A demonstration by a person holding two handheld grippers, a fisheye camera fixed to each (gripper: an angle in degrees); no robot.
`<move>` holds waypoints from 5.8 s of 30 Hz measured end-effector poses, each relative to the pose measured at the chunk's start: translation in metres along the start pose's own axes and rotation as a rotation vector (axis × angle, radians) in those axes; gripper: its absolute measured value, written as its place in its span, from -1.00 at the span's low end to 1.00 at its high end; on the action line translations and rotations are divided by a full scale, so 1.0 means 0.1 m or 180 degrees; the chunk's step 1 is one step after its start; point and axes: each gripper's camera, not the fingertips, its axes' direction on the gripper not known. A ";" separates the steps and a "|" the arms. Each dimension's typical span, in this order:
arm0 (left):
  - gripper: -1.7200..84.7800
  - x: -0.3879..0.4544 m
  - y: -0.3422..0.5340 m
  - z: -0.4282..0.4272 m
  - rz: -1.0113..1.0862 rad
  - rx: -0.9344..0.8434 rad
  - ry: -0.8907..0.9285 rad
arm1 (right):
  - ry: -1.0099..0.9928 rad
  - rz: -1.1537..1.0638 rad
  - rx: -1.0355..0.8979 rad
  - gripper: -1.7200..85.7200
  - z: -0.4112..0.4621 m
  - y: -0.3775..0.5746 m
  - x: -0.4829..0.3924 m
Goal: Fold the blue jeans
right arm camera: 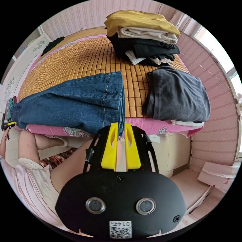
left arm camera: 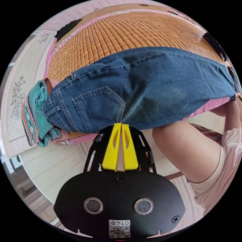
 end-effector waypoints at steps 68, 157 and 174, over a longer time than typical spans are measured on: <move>-0.85 1.63 -1.68 0.30 0.1034 0.1079 0.1196 | -0.0148 -0.0778 -0.0855 -0.98 1.57 -0.63 -0.87; -0.98 1.16 0.73 -0.45 0.0885 0.0979 0.1352 | -0.0731 -0.3113 -0.0404 -0.97 2.76 -2.66 -6.61; -0.98 1.50 0.85 -0.34 0.0730 0.0961 0.1523 | -0.1439 -0.1647 0.0391 -0.95 1.88 -2.17 -3.66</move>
